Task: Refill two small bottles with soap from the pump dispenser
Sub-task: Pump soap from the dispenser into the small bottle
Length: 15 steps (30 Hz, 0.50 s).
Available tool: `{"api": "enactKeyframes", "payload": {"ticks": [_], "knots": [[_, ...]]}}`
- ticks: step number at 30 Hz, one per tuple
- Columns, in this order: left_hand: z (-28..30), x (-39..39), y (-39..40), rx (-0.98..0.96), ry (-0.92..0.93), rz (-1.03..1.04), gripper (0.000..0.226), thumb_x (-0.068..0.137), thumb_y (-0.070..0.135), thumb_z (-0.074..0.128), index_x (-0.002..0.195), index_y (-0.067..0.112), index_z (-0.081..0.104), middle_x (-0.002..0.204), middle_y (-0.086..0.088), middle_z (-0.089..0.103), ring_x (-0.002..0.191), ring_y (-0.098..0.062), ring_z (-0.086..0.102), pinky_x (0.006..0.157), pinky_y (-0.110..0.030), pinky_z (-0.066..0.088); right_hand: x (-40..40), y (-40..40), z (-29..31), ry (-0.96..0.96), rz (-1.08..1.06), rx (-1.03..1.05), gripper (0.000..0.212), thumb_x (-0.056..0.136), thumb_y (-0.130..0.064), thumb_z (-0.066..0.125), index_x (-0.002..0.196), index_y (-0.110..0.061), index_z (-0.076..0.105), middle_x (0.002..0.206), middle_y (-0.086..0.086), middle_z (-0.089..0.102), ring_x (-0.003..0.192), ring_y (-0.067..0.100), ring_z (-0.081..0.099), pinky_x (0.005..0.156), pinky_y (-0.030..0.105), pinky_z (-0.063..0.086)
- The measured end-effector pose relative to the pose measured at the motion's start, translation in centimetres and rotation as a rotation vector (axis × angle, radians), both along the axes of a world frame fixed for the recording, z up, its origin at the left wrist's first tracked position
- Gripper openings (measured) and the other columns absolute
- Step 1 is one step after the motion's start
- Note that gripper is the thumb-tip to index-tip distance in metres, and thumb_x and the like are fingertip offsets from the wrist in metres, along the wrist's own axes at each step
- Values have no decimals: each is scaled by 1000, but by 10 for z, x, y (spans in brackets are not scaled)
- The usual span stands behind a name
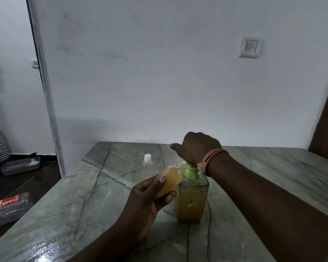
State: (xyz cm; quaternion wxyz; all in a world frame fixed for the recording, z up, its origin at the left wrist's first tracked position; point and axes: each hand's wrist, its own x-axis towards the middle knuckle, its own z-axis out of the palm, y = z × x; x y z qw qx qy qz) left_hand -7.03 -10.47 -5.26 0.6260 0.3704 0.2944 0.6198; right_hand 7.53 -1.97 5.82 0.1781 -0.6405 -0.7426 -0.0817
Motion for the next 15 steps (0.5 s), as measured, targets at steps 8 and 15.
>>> {"api": "enactKeyframes", "payload": {"ticks": [8, 15], "knots": [[-4, -1, 5, 21, -15, -15, 27, 77, 17, 69, 101, 7, 79, 92, -13, 76, 75, -26, 71, 63, -26, 58, 1, 5, -10, 94, 10, -29, 52, 91, -64, 40, 63, -21, 46, 65, -1, 52, 69, 23, 56, 65, 31, 41], [-1, -1, 3, 10, -18, -21, 27, 75, 17, 71, 99, 9, 79, 102, -20, 70, 76, -25, 71, 62, -26, 58, -3, 1, -1, -46, 35, 28, 47, 93, -58, 40, 68, -19, 45, 78, 0, 53, 77, 25, 53, 69, 31, 39]]}}
